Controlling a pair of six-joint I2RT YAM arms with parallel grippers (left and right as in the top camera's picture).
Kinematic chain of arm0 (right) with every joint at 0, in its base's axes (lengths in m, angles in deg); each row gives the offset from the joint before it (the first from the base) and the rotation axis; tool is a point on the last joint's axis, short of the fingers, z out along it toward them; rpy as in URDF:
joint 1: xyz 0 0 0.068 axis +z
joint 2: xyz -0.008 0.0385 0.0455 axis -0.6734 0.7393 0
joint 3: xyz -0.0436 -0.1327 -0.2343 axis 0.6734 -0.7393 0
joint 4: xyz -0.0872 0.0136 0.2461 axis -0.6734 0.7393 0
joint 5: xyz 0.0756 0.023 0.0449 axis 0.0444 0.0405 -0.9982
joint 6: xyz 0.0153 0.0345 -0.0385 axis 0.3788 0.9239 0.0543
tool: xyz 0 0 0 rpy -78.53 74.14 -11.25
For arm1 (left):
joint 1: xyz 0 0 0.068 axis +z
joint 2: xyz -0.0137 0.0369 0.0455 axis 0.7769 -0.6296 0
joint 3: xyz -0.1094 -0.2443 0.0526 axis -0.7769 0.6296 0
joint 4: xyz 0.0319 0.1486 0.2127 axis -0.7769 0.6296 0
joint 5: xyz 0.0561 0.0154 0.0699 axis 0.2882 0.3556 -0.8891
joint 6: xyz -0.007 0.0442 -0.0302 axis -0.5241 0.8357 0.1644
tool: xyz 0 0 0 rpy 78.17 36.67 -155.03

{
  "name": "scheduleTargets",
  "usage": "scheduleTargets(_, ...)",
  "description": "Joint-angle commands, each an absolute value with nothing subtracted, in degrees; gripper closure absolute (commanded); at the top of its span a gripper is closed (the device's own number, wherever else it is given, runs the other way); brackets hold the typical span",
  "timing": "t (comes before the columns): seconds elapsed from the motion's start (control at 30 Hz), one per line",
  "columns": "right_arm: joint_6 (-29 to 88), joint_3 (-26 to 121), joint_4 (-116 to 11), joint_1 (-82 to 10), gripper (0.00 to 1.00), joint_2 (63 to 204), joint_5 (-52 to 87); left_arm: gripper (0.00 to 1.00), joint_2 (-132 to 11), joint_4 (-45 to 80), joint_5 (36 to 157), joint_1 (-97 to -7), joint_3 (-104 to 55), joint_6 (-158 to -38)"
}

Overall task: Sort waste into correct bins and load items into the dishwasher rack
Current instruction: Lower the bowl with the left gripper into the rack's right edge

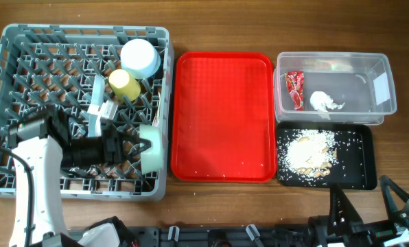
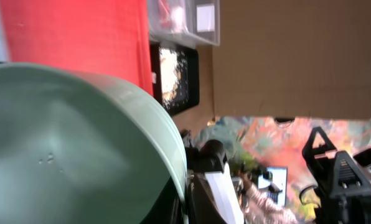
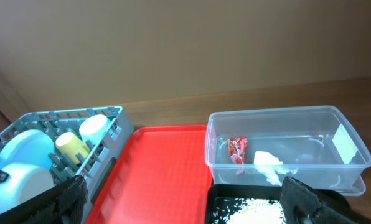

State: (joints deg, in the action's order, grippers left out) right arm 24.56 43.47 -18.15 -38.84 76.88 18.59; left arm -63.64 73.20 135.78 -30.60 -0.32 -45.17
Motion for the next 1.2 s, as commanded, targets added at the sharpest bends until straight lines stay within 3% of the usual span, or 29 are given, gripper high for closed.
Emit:
scheduleTargets(0.0, 25.2, 43.3, -18.3, -39.1, 0.00, 76.2, 19.4, 0.96, -64.5, 70.8, 138.0, -26.3, 4.4, -42.6)
scheduleTargets(0.43, 25.2, 43.3, -18.3, -39.1, 0.00, 76.2, 19.4, 0.96, -68.8, 67.0, 136.3, -19.9, 8.6, -42.6)
scheduleTargets(0.73, 25.2, 43.3, -18.3, -39.1, 0.00, 76.2, 19.4, 0.96, -68.8, 76.0, 147.5, -20.0, 8.6, -31.9)
scheduleTargets(1.17, 25.2, 43.3, -18.3, -39.1, 0.00, 76.2, 19.4, 0.96, -68.9, 69.6, 150.1, -20.0, 10.3, -31.0)
